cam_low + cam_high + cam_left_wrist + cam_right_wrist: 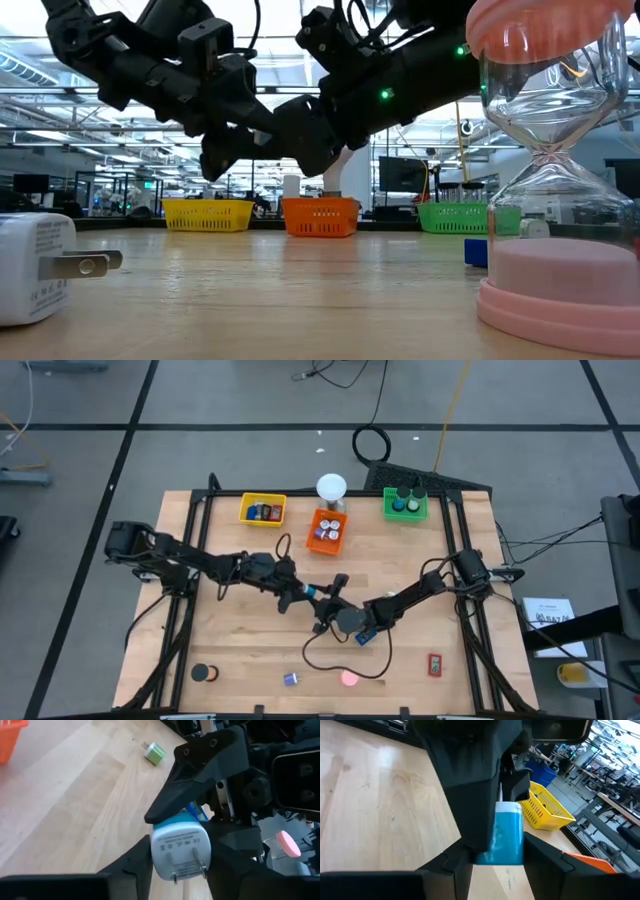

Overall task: Pick & Place Office items
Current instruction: Put the blue charger adapter into the orange bin

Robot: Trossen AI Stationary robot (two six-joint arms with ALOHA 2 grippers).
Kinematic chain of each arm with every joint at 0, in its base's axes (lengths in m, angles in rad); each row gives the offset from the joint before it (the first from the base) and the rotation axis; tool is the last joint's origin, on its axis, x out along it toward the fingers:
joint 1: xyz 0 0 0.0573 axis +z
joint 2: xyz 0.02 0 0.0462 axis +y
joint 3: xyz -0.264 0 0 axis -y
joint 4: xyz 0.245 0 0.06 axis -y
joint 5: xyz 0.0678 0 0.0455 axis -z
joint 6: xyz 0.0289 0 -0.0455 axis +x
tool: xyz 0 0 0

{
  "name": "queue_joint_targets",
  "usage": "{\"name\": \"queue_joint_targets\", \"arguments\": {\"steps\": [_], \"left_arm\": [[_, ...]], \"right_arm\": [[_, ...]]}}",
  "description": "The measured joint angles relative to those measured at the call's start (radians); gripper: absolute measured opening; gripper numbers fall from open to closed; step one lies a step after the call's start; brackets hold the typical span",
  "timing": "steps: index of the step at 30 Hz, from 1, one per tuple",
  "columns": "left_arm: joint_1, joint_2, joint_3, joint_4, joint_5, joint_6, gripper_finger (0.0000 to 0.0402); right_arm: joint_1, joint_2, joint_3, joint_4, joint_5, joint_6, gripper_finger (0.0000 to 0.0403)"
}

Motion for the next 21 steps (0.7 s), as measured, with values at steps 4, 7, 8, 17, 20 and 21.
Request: {"name": "queue_joint_targets", "arguments": {"steps": [4,7,8,17,20,21], "left_arm": [[0.020,-0.017,0.005,-0.023,0.012,0.052,0.0135],[0.044,-0.041,0.008,-0.104,0.008,0.078,0.0135],[0.050,-0.053,0.019,-0.161,0.008,0.097,0.0135],[0.062,-0.033,0.287,-0.835,-0.187,0.365,0.0135],[0.069,0.025,0.341,-0.877,-0.190,0.426,0.0135],[0.070,0.050,0.355,-0.872,-0.182,0.444,0.0135]], "right_arm": [[0.001,-0.001,0.003,-0.005,0.005,0.073,0.0179],[0.006,-0.001,0.003,-0.040,0.008,0.115,0.0204],[0.012,-0.001,0.003,-0.051,0.008,0.121,0.0212],[0.061,-0.001,0.003,-0.139,0.085,0.117,0.0193],[0.063,-0.001,0.002,-0.175,0.083,0.130,0.0152],[0.063,-0.001,0.002,-0.185,0.083,0.140,0.0136]]}}
